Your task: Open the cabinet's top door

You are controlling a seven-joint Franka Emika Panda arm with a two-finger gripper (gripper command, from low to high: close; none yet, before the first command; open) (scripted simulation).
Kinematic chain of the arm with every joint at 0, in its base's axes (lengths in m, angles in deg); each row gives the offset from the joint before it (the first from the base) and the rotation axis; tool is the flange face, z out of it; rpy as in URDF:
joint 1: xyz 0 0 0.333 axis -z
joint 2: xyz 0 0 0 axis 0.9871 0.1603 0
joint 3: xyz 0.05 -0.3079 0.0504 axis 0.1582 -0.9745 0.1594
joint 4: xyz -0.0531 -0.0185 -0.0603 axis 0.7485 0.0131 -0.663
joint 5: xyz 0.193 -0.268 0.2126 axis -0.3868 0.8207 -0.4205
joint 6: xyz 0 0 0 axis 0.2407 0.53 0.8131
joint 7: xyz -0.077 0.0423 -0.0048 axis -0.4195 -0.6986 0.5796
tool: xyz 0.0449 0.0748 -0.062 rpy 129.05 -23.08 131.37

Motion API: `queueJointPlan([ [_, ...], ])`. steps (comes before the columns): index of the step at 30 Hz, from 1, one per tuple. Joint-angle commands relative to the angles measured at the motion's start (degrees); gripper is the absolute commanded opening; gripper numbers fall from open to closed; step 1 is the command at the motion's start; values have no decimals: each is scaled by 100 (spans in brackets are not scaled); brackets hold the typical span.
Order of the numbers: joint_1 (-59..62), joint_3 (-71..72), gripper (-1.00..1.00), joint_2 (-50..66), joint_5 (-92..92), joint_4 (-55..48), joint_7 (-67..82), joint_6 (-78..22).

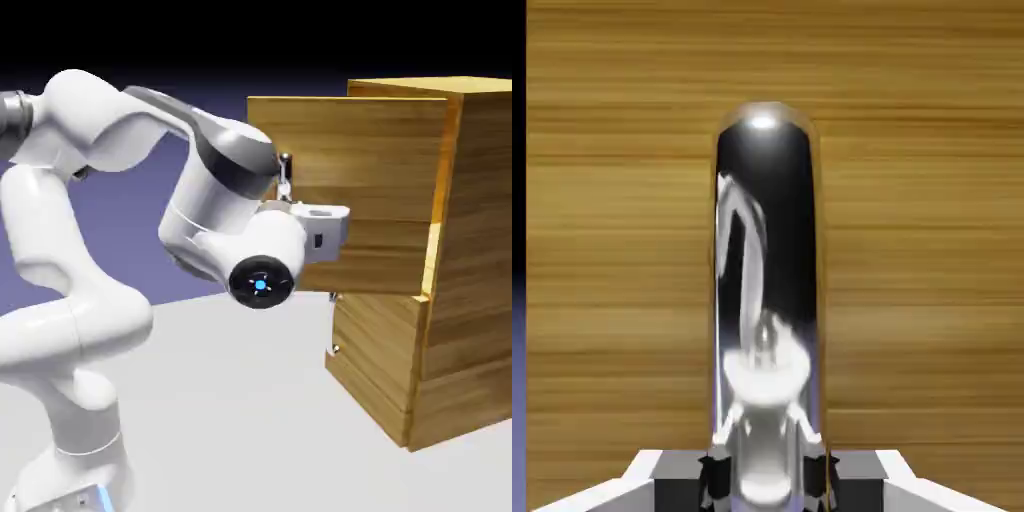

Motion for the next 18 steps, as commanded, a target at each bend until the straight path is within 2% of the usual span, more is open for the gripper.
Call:
queueJointPlan([
  [1,40,4,-100,208,176,-157,105,-73],
  [16,132,268,-100,3171,2397,-2817,941,-884],
  [17,132,268,100,3171,2397,-2817,941,-884],
  [18,132,268,100,3171,2397,-2817,941,-884],
])
